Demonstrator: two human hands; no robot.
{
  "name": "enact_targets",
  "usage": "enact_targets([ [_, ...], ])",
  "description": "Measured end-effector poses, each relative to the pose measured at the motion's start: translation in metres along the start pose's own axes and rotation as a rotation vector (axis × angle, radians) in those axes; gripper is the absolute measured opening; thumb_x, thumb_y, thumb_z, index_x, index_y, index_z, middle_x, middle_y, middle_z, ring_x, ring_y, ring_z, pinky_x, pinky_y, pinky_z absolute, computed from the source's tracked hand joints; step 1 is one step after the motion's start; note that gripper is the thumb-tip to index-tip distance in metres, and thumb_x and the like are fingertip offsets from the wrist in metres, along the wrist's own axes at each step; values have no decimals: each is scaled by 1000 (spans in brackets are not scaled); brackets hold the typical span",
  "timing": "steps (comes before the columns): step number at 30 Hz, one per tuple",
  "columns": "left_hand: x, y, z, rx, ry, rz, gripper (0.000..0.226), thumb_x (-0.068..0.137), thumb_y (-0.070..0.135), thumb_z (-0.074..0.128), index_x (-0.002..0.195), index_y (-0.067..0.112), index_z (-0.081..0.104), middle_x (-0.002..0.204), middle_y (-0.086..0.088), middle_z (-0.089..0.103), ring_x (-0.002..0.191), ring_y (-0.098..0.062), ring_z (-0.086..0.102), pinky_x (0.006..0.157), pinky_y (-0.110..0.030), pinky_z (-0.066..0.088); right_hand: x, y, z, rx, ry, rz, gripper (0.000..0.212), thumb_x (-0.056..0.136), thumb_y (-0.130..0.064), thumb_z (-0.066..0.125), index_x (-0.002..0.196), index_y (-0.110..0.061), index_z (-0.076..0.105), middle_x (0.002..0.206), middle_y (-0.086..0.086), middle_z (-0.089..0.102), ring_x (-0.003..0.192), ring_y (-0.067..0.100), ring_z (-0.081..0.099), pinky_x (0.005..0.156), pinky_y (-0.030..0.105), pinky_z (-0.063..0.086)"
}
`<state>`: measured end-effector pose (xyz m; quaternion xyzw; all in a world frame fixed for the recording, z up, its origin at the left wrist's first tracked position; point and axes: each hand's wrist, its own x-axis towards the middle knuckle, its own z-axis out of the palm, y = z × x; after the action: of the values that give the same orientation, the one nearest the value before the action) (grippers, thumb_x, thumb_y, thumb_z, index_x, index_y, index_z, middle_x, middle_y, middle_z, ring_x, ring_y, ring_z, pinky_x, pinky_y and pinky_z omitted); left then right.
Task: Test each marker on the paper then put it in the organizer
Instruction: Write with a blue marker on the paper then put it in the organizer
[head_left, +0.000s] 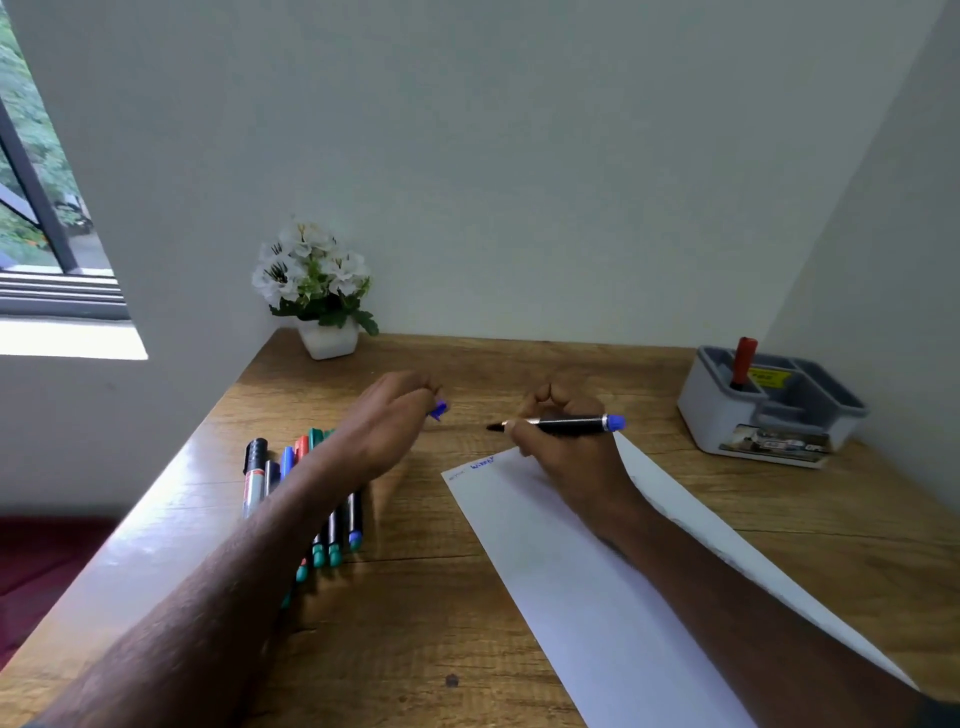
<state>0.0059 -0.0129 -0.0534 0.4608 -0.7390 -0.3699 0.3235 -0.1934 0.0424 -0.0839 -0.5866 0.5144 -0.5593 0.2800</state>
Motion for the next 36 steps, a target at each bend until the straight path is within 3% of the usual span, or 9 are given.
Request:
enact_targets([
  [4, 2, -7, 6, -43, 24, 84, 11, 98, 15, 58, 98, 16, 68, 78, -1, 59, 68, -8, 50, 67, -29, 42, -3, -1, -4, 134, -50, -68, 5, 88, -11, 76, 84, -11, 72, 70, -1, 68, 66, 9, 58, 63, 21, 44],
  [7, 3, -10, 8, -240, 67, 92, 11, 93, 12, 68, 102, 19, 68, 78, 0, 65, 67, -9, 54, 63, -22, 45, -2, -2, -7, 299, -95, -72, 12, 89, -14, 63, 89, -9, 73, 75, 12, 70, 65, 17, 55, 60, 22, 43],
  [10, 3, -9, 6, -290, 70, 80, 11, 91, 11, 69, 99, 18, 71, 73, 4, 65, 63, -4, 54, 57, -16, 43, 0, -2, -7, 395, -60, -51, 10, 85, -8, 60, 82, -8, 70, 76, 23, 70, 58, 18, 52, 56, 24, 44],
  [17, 4, -13, 4, -357, 4, 87, 14, 93, 10, 66, 102, 18, 73, 77, -4, 67, 67, -15, 51, 59, -26, 40, 2, 1, -8, 406, 2, -51, 13, 83, -10, 64, 72, -16, 70, 63, 10, 65, 67, 34, 47, 54, 26, 40],
  [23, 5, -16, 5, -380, -69, 78, 16, 95, 10, 63, 107, 14, 73, 76, -5, 63, 65, -13, 48, 57, -23, 40, 3, 2, -7, 404, -25, -59, 10, 84, -7, 63, 77, -5, 69, 61, 6, 64, 66, 36, 46, 54, 26, 39],
  [28, 6, -15, 6, -408, -105, 69, 17, 95, 10, 62, 109, 10, 73, 79, -8, 64, 66, -12, 49, 57, -22, 41, 3, 4, -7, 405, -81, -77, 9, 84, -10, 68, 86, -4, 74, 70, 20, 68, 59, 23, 49, 56, 28, 42],
  [36, 4, -12, 7, -571, -99, 69, 19, 94, 4, 60, 110, -1, 70, 71, -4, 65, 65, -15, 45, 58, -25, 37, 4, 6, -8, 399, -99, -69, 24, 80, -22, 74, 96, -4, 78, 82, 29, 71, 61, 21, 53, 59, 27, 45],
])
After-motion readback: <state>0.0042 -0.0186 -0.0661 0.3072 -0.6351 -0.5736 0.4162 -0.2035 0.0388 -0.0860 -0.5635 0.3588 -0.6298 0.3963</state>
